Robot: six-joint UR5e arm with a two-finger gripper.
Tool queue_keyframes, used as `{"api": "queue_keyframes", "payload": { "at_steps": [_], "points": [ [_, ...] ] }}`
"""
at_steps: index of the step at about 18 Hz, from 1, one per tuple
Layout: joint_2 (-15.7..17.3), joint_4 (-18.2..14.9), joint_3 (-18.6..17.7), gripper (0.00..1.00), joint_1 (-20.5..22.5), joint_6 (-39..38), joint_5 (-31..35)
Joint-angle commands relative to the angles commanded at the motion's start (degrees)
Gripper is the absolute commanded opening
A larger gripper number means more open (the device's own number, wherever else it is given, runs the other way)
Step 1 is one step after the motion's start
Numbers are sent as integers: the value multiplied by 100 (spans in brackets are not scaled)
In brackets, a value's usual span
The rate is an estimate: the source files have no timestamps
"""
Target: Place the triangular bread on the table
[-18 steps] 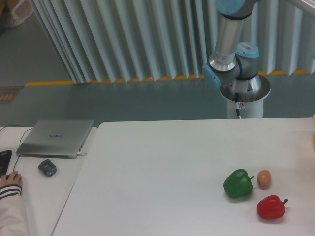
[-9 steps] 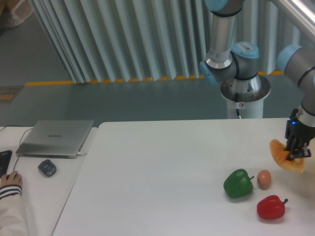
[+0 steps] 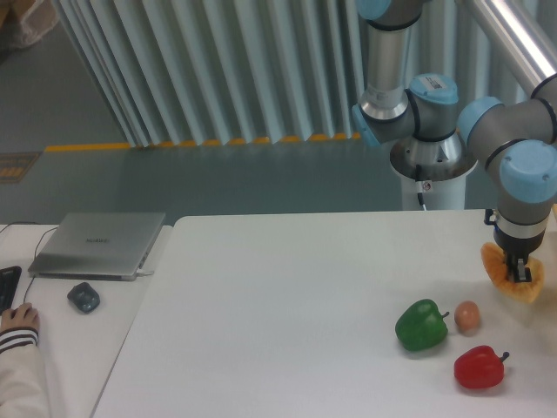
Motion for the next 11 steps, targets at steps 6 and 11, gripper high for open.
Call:
{"api": "queue_keyframes", "payload": {
  "at_steps": [6, 11],
  "points": [
    [-35, 132, -9, 100, -9, -79, -202],
    [26, 219, 44, 100, 18, -368, -659]
  ]
}}
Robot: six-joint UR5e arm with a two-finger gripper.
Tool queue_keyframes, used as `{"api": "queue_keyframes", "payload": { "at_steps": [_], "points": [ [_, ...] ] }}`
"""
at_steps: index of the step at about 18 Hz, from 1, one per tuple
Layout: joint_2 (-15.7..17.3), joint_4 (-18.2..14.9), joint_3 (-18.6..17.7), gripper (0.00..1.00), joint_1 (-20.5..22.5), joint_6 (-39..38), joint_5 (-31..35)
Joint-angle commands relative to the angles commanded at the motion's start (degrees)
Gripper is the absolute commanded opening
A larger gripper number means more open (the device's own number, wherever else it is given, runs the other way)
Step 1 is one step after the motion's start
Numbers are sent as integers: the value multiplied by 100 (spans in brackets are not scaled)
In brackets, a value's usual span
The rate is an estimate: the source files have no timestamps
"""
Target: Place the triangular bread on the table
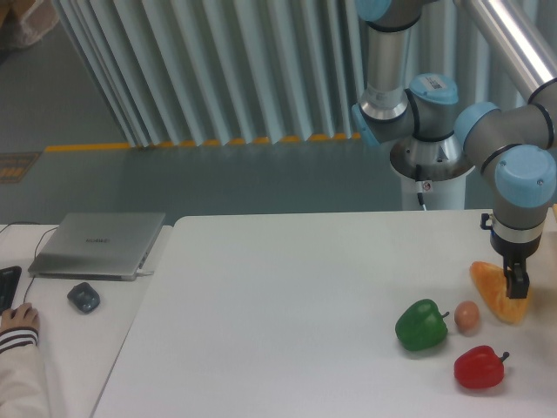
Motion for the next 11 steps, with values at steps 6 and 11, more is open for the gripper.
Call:
{"api": "queue_keyframes", "payload": {
  "at_steps": [6, 11],
  "points": [
    [71, 554, 53, 100, -158, -351, -9],
    [71, 677, 62, 100, -158, -467, -264]
  ]
}}
